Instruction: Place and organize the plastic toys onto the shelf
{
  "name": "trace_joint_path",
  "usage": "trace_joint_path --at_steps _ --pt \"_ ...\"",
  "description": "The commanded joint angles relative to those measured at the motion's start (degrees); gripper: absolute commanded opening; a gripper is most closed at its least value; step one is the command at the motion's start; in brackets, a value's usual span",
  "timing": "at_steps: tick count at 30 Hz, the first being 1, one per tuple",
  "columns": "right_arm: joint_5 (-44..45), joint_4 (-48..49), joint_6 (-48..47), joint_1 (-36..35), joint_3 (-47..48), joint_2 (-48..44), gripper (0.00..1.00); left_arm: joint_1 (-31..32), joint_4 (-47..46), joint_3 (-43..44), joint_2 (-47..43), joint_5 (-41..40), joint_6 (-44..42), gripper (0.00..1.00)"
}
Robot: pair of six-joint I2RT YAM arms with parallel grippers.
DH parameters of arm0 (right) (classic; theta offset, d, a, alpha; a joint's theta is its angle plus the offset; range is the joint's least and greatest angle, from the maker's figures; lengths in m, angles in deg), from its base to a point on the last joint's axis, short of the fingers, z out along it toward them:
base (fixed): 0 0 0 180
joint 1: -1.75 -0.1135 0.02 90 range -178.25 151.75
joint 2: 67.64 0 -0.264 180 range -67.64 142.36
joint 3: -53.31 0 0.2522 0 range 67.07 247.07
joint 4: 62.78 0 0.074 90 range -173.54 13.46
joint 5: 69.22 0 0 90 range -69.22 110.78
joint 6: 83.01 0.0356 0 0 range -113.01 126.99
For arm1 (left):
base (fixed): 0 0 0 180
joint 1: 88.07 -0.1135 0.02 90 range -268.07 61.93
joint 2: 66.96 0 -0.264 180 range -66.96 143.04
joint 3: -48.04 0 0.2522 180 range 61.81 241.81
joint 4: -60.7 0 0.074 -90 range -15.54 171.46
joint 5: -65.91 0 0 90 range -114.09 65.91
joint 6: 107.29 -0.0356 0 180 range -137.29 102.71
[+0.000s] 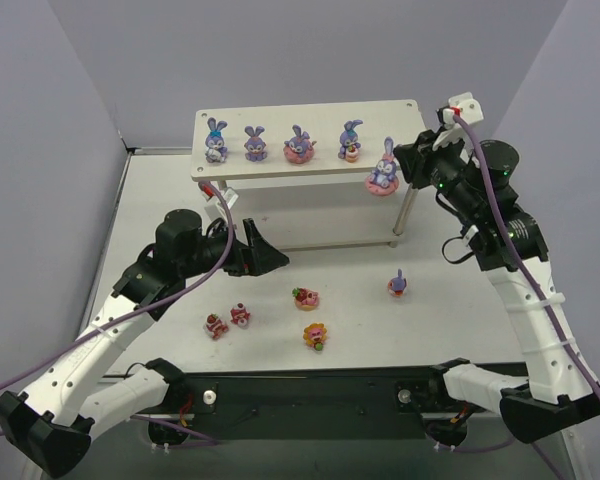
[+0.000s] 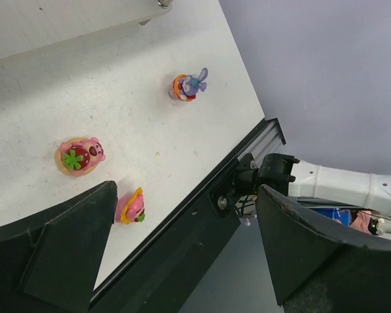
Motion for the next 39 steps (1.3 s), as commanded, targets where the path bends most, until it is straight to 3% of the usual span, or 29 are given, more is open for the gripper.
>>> trace_joint_path --at_steps 1,13,27,39 --pt "-8.13 13.06 3.28 5.65 2.21 2.21 0.00 -0.76 0.41 1.69 -0.30 -0.94 -1.71 0.97" --pt "-24.73 30.49 9.78 16.64 0.45 10.38 0.00 -1.47 -1.34 1.51 0.67 -0.94 -2.15 0.97" --pt "-34.06 34.89 12.95 17.44 2.03 16.19 0.00 -2.17 -1.79 0.99 1.11 -0.15 -1.80 0.97" --pt "-33.54 31.47 7.94 17.35 3.62 17.95 0.00 -2.70 -2.40 -0.25 0.32 -0.15 -0.83 0.97"
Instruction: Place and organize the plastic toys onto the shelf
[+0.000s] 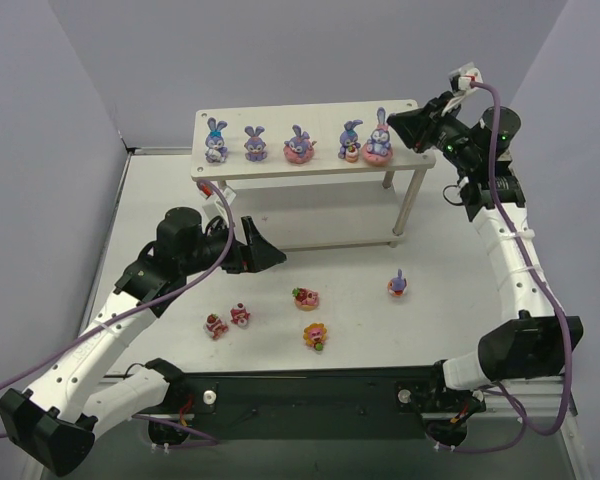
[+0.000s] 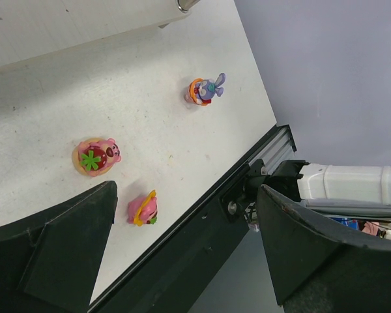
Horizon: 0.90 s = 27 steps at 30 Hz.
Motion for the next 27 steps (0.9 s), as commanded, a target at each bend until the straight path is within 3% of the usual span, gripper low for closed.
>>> trace_joint_path --at_steps 1,19,27 --pt "-1.65 4.48 -2.90 0.34 3.25 0.84 0.00 -0.64 -2.68 0.17 -0.73 0.18 0.16 0.97" --pt "-0.33 1.75 -4.66 1.49 4.57 2.77 0.00 -1.35 -2.68 0.52 -0.03 0.36 0.24 0.97" --pt "0.55 2.45 -3.87 1.49 4.65 3.04 0.17 -1.70 -2.77 0.43 0.24 0.53 0.24 0.97"
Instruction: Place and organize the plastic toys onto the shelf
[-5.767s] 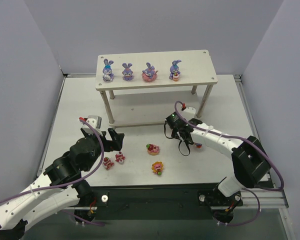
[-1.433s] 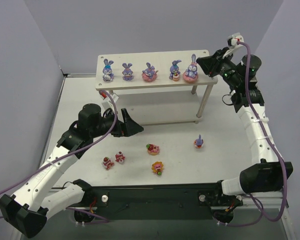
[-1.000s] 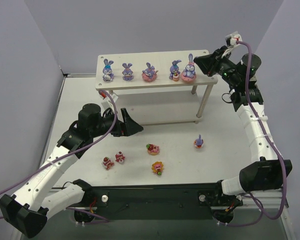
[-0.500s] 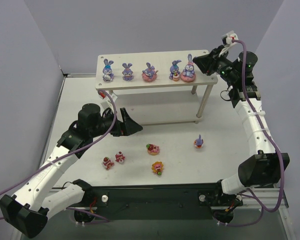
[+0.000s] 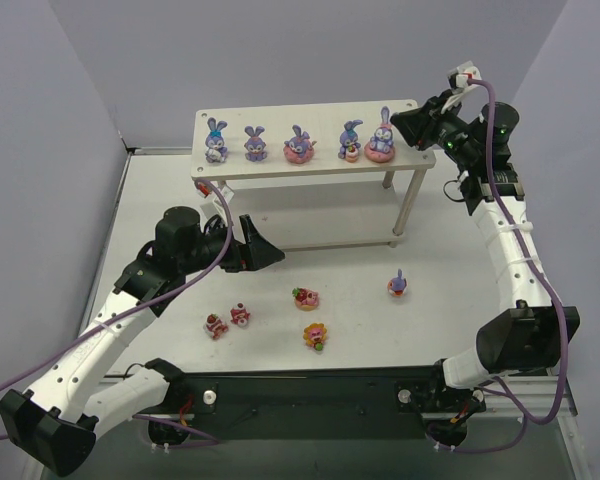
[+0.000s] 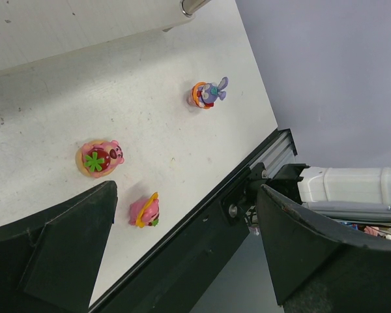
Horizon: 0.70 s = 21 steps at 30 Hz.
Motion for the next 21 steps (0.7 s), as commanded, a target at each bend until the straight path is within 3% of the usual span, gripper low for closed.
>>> trace_joint_path --at_steps 1,10,18,21 --pt "0.39 4.48 -0.76 0.35 2.77 0.06 0.23 -0.67 -2.73 0.59 0.30 0.53 0.07 0.97" --pt "0.31 5.19 1.35 0.27 3.13 -0.02 0.50 -1.20 -2.64 0.59 0.30 0.97 -0.11 0.97" --pt "1.28 5.19 7.23 0.70 5.67 -1.08 0.64 -1.81 -1.94 1.20 -0.31 0.80 -1.07 0.97" --pt "4.94 -0.24 8.73 0.70 8.39 -2.74 0.66 -2.08 -0.53 1.99 -1.54 -0.87 -2.38 0.97"
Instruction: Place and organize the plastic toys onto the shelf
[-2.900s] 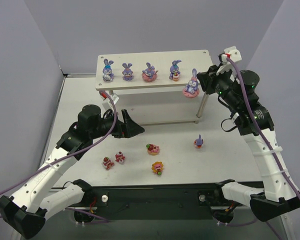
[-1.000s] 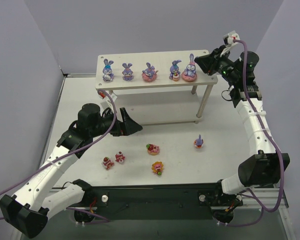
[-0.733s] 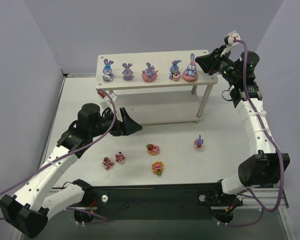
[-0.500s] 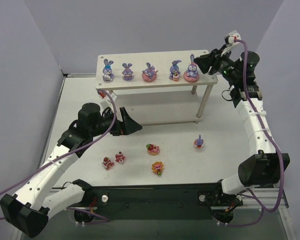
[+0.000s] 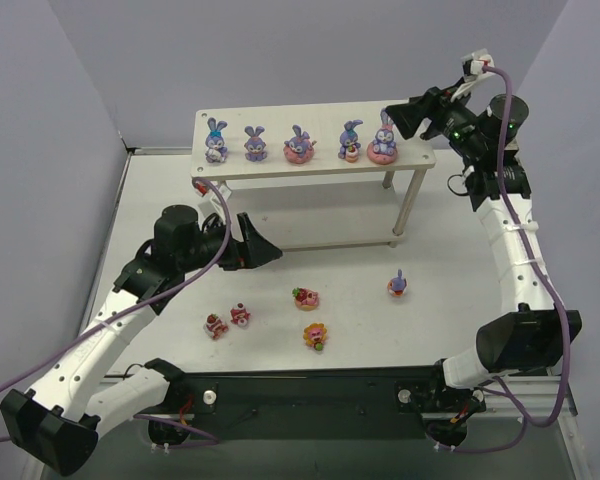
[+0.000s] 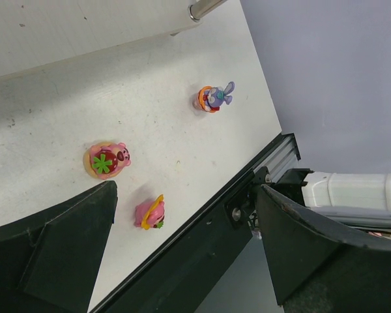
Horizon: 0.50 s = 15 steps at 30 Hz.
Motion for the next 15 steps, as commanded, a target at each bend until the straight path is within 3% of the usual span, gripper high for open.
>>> trace_joint_path --at_steps 1,7,15 --pt "4.63 -5.68 3.07 0.60 6.23 -3.75 0.68 -0.68 -0.25 2.34 -2.35 -1.77 -2.46 0.97" --pt "15.78 -30.73 4.56 0.60 7.40 -11.30 0.68 -0.77 2.13 2.26 -6.30 -8.71 -4.74 0.97" --pt "22.39 -40.35 10.01 0.42 -14.64 -26.60 0.69 -0.94 1.16 1.91 -8.77 -13.72 -5.80 0.97"
